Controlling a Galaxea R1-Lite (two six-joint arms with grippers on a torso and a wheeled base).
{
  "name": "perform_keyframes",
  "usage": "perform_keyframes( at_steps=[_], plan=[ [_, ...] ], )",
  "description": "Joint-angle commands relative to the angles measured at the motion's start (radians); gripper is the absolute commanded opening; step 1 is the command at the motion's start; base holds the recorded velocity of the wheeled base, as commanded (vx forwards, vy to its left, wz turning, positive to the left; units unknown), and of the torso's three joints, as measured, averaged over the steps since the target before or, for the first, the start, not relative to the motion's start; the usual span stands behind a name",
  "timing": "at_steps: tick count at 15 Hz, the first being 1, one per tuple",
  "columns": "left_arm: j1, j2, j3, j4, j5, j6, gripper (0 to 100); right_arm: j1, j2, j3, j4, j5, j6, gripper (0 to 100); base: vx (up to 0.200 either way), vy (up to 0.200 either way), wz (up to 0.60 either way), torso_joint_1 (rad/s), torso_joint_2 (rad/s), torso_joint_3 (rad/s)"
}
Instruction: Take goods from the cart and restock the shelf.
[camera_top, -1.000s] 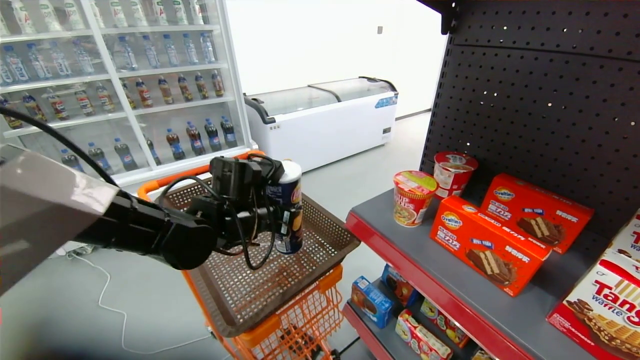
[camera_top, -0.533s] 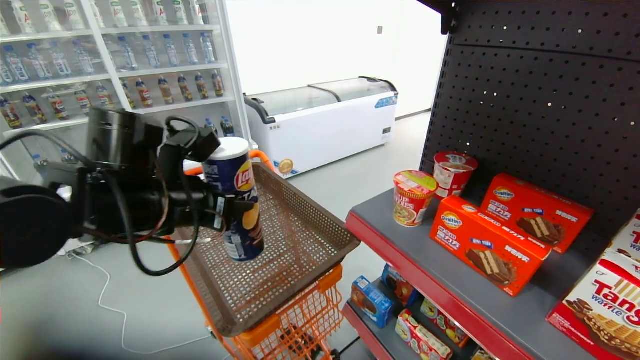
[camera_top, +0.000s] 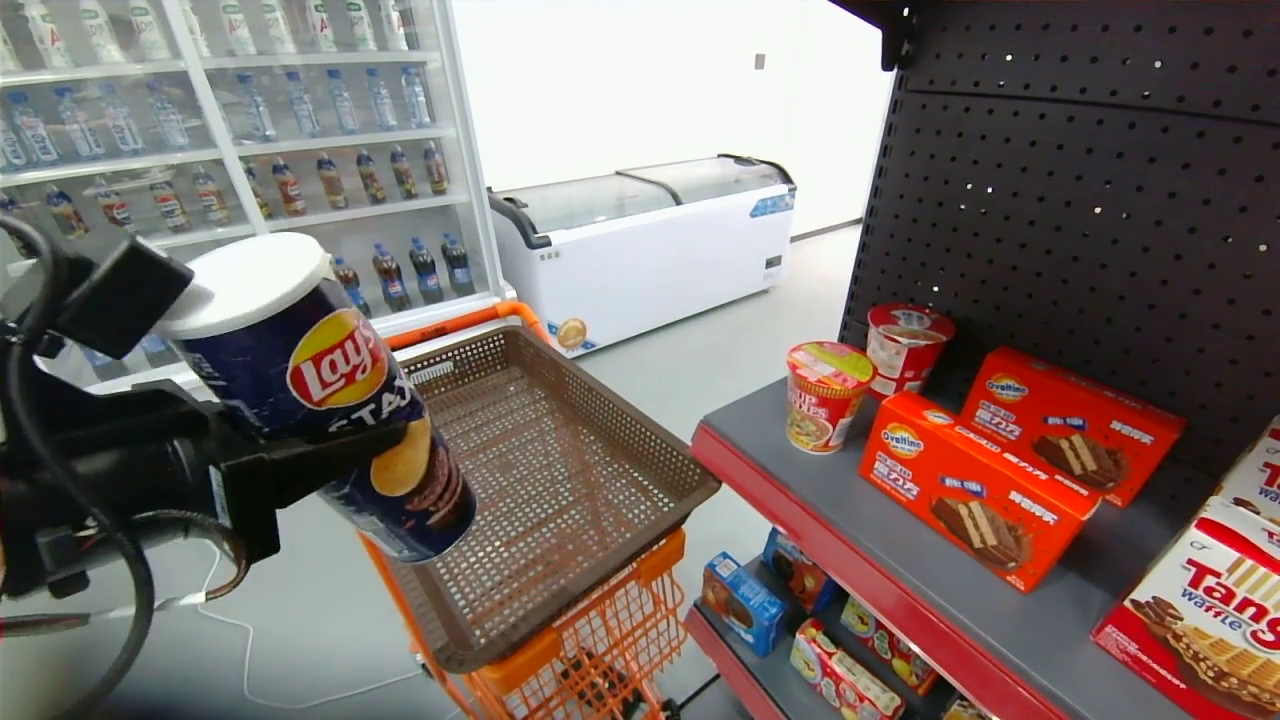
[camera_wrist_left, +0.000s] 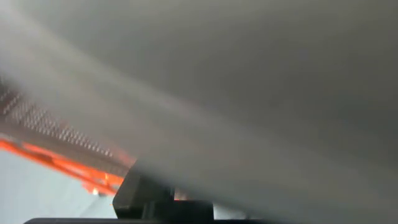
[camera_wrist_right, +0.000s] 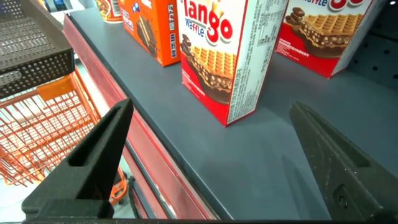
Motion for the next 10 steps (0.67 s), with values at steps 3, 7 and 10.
perform_keyframes(
  at_steps=[3,7,10],
  plan=[
    [-0.052,-0.141,0.136,-0.007,0.002,0.036,0,0.0,0.0,-0.001,0.0,0.0,0.0,100,0.0,0.0,0.0,0.0,0.0,0.0],
    [-0.056,-0.147,0.216,-0.107,-0.001,0.036,0,0.0,0.0,-0.001,0.0,0.001,0.0,100,0.0,0.0,0.0,0.0,0.0,0.0],
    [-0.053,-0.154,0.215,-0.108,-0.001,0.031,0,0.0,0.0,-0.001,0.0,0.003,0.0,100,0.0,0.0,-0.4,0.0,0.0,0.002]
  ],
)
